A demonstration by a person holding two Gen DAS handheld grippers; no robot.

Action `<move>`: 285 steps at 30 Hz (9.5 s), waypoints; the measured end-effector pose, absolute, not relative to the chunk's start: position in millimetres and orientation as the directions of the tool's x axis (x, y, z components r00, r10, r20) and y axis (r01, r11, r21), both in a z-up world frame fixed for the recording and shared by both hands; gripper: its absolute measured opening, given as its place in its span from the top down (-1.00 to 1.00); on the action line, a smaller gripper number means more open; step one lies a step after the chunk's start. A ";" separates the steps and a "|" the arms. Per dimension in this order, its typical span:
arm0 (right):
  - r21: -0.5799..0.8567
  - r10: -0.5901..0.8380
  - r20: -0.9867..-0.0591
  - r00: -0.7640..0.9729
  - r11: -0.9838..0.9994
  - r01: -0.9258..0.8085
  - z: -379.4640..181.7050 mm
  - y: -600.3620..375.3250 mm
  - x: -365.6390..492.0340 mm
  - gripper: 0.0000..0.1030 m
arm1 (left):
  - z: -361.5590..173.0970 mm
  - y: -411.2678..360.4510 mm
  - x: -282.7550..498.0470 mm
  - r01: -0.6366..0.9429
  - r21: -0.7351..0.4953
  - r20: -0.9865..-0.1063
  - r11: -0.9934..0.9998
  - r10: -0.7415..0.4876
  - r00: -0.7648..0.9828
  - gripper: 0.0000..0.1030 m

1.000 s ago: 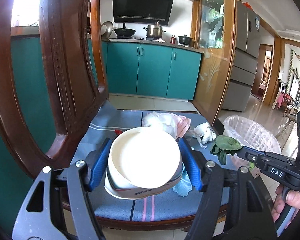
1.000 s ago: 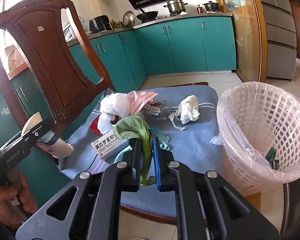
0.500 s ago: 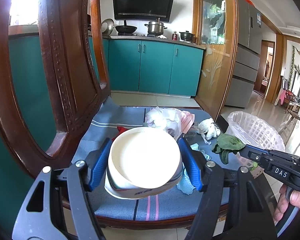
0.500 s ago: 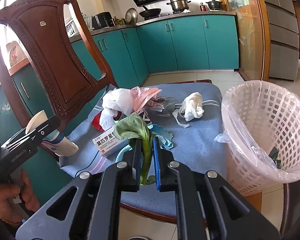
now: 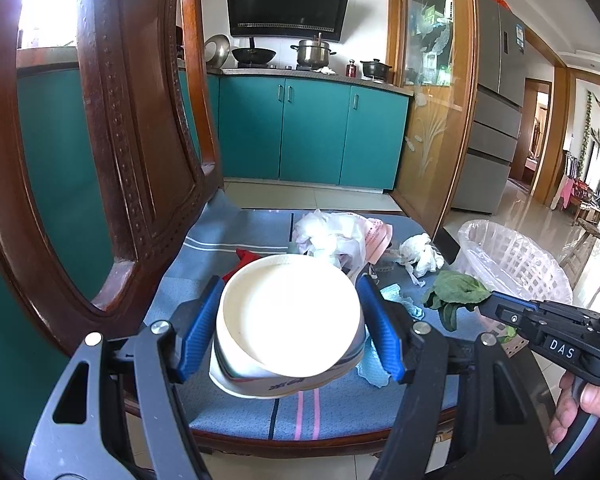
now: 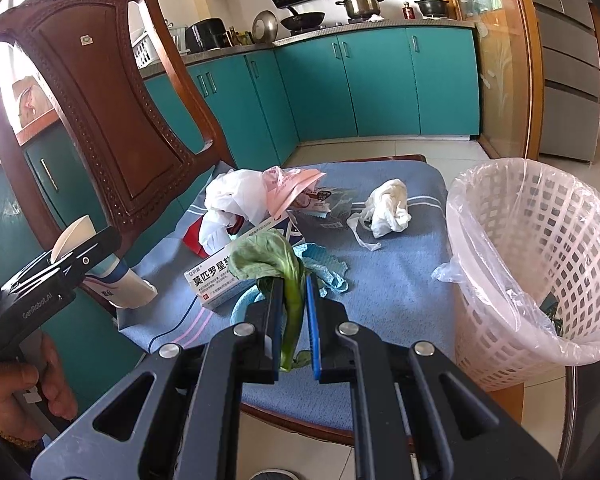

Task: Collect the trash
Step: 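Carry the green leaf with the right tool and release it into the basket, then release the white bowl from the left tool into the basket, then grasp the crumpled white plastic bag with the left tool while the right tool grasps the light blue cloth, then carry the light blue cloth with the right tool and drop it into the basket, then drop the white plastic bag from the left tool into the basket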

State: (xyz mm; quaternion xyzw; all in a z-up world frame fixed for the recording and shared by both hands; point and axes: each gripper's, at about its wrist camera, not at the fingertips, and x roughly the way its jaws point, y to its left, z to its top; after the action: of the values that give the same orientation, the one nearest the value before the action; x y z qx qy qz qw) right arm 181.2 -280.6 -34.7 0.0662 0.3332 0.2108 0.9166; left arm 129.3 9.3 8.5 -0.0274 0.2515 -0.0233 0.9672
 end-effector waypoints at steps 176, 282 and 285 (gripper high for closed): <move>0.073 0.314 -0.708 0.633 0.924 -0.376 -48.7 -214.4 226.9 0.53 | 23.0 17.0 118.6 0.087 -0.149 -0.489 0.985 -0.150 0.859 0.61; 0.476 -0.198 -0.234 0.952 0.830 0.290 11.7 -459.6 140.4 -0.91 | 28.9 -147.9 189.1 0.321 -0.063 -0.568 0.945 -0.299 0.767 -0.93; 0.380 -0.074 -0.316 0.946 0.904 0.197 8.5 -427.5 162.3 -0.91 | 28.6 -81.5 159.5 0.220 -0.044 -0.551 0.975 -0.207 0.808 -0.93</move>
State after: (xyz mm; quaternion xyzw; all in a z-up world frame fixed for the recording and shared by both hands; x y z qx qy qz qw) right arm 162.3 -427.5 8.5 0.2078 0.1486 -0.0703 0.9642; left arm 159.5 -81.5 28.6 0.0110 0.2887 -0.1122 0.9508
